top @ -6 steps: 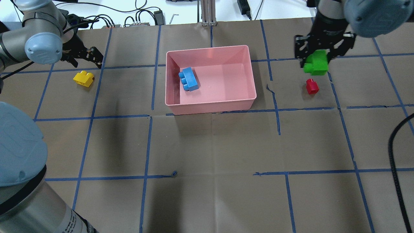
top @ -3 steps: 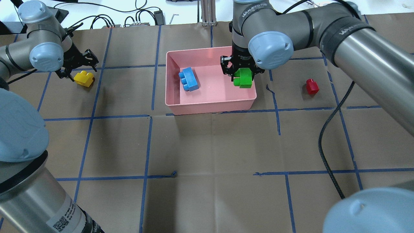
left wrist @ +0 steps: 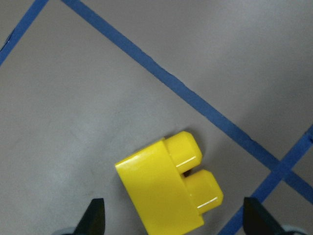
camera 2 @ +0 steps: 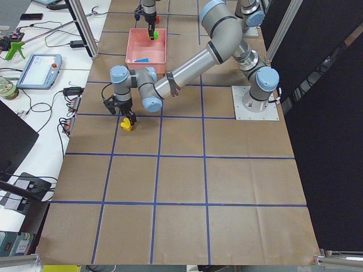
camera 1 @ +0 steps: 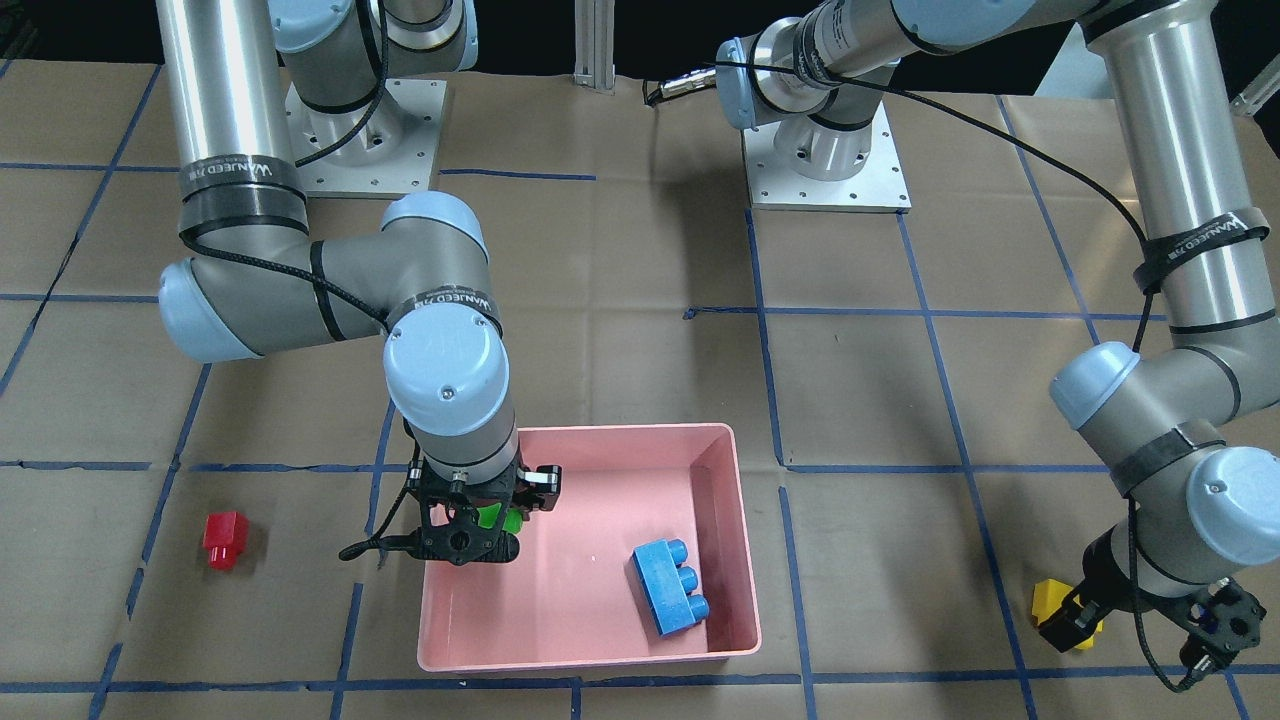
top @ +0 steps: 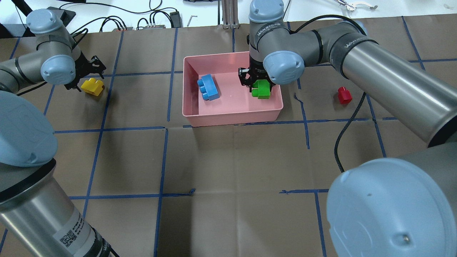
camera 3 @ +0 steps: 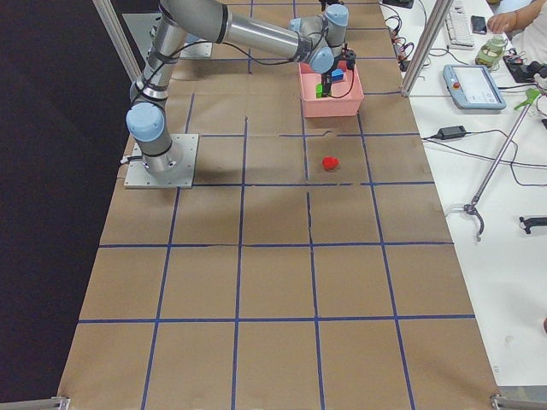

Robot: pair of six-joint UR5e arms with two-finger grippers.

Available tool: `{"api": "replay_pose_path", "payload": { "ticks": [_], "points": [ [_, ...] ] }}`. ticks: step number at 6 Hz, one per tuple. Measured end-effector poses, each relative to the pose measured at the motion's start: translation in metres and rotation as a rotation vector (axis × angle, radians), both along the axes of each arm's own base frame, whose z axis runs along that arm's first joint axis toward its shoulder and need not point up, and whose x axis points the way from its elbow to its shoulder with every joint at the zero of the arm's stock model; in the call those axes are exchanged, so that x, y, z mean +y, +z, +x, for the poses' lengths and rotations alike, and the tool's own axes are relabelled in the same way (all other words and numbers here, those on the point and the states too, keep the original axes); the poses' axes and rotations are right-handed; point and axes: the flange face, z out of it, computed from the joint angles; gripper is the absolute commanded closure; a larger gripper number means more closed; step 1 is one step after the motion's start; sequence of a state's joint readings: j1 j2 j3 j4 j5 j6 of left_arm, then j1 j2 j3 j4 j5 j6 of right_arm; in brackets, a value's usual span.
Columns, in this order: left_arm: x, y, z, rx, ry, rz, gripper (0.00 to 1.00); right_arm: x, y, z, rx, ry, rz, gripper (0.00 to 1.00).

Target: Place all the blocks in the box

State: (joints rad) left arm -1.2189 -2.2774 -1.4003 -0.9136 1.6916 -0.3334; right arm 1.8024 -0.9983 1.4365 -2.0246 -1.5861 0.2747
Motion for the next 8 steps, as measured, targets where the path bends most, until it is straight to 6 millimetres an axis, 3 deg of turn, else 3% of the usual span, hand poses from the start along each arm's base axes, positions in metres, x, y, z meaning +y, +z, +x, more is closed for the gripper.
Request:
{"api": "replay_pose_path", "payload": {
  "ticks": [1, 3, 5, 6, 8],
  "points": [
    [-0.002, -0.006, 0.001, 0.0, 0.002, -0.002, 0.01, -0.003, -0.002, 0.001, -0.003, -0.003, -0.01, 0.01],
    [0.001, -0.02, 0.002, 0.004, 0.0, 0.013, 0.06, -0.012, 0.015, 0.005, -0.026, -0.003, -0.051, 0.01],
    [0.002, -0.023, 0.01, -0.002, 0.0, 0.005, 0.48, -0.021, 0.052, -0.004, -0.03, -0.012, -0.059, 0.0],
    [0.002, -0.022, 0.012, -0.005, -0.008, -0.005, 0.63, -0.027, 0.079, -0.027, -0.027, -0.034, -0.05, 0.0],
    [0.002, -0.02, 0.013, -0.009, -0.042, -0.015, 0.83, -0.043, 0.109, -0.107, -0.021, -0.054, -0.041, 0.0]
  ]
}}
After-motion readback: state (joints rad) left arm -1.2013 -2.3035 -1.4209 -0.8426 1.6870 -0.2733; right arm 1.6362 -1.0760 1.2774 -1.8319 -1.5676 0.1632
